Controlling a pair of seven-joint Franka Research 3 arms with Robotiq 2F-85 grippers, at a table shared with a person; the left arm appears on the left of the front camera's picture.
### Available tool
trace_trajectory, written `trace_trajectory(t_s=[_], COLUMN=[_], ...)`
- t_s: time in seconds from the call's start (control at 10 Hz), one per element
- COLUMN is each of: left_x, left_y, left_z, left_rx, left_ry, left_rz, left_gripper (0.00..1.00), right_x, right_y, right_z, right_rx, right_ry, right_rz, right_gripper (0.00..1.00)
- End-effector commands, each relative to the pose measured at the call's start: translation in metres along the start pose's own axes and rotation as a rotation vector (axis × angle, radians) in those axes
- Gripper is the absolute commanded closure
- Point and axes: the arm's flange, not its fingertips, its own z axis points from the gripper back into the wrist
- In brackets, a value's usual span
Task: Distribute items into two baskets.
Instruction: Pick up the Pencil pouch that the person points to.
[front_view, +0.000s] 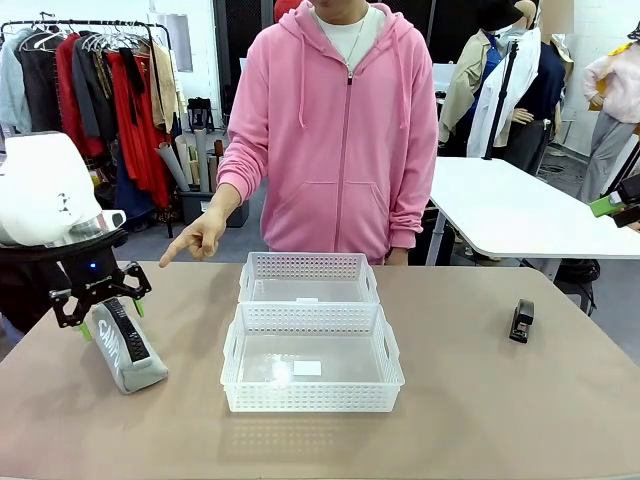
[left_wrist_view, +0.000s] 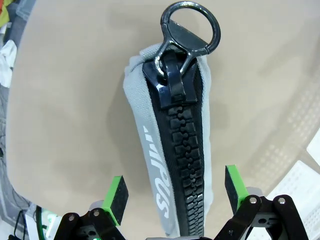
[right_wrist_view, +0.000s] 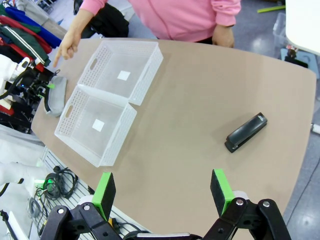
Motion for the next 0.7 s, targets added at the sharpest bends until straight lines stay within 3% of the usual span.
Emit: trace_trajectory(t_s=[0.0, 0.2, 0.3, 0.6], left_x=[0.0031, 0.0048, 0.0051, 0.0061], left_y=[0.0033, 0.0038, 0.0040, 0.0065], left_z=[-0.0139, -0.0214, -0.0228, -0.0175], left_rx=[-0.019, -0.016, -0.031, -0.030], left_ry=[-0.004, -0.021, -0.025, -0.016], left_rz=[-0.004, -0.014, -0.035, -0.091], left_gripper=[0.00, 0.00, 0.10, 0.66], right_x=[0.0017, 0.0017, 0.0017, 0.0017], right_y=[0.0010, 0.0010, 0.0010, 0.0010], right_z=[0.0001, 0.0001, 0.0001, 0.0001], right_rx=[0.016, 0.016, 0.016, 0.016], right_ry=[-0.016, -0.016, -0.016, -0.016], right_rz=[0.001, 0.001, 0.001, 0.001], right_gripper=[0.00, 0.00, 0.00, 0.00])
